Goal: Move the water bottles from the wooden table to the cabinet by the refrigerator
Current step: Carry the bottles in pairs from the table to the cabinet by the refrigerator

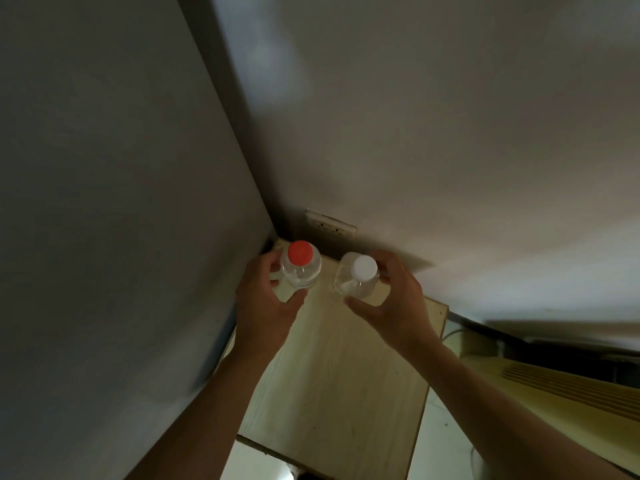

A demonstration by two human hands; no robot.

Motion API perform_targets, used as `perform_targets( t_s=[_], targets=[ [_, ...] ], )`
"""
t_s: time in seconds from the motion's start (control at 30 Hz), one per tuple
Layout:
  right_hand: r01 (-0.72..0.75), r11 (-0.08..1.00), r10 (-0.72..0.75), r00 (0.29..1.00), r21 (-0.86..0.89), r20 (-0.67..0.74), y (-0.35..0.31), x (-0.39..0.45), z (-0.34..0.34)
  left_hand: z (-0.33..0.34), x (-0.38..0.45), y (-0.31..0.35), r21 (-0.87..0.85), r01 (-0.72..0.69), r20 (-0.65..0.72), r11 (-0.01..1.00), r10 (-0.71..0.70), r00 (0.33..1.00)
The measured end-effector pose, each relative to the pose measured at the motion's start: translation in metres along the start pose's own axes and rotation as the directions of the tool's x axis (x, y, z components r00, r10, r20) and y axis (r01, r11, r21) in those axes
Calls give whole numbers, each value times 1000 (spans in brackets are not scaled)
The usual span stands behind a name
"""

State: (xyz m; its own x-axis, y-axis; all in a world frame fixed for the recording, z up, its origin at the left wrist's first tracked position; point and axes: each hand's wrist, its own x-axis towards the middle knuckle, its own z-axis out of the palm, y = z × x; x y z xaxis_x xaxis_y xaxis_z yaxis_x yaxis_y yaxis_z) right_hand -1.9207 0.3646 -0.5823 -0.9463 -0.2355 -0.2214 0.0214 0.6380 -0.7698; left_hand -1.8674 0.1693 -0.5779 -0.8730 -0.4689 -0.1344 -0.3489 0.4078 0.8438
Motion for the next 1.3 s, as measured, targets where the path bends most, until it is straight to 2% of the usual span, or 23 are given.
perform_targets(
  t_s=[0.27,0.43,0.53,0.7,1.07,1.3],
  targets=[
    [0,1000,1,1000,-31,17,-16,-5,-21,-27,-14,28,37,-55,40,998,53,998],
    [80,990,-73,995,-116,63,-58,-12,-56,-56,-20,63,107,-113,77,988,106,991],
    [93,989,-87,995,-118,52,-92,-20,-87,-74,-17,94,198,-146,81,969,132,988],
    [176,959,-160,983,-221,90,-147,-31,-145,-108,-12,150,399,-224,151,889,177,972],
    [308,894,-293,951,-326,96,-266,-77,-270,-176,-50,296,494,-293,152,819,250,956],
    [367,883,-377,926,-291,25,-290,-94,-311,-193,-65,343,495,-298,97,816,289,952]
  ],
)
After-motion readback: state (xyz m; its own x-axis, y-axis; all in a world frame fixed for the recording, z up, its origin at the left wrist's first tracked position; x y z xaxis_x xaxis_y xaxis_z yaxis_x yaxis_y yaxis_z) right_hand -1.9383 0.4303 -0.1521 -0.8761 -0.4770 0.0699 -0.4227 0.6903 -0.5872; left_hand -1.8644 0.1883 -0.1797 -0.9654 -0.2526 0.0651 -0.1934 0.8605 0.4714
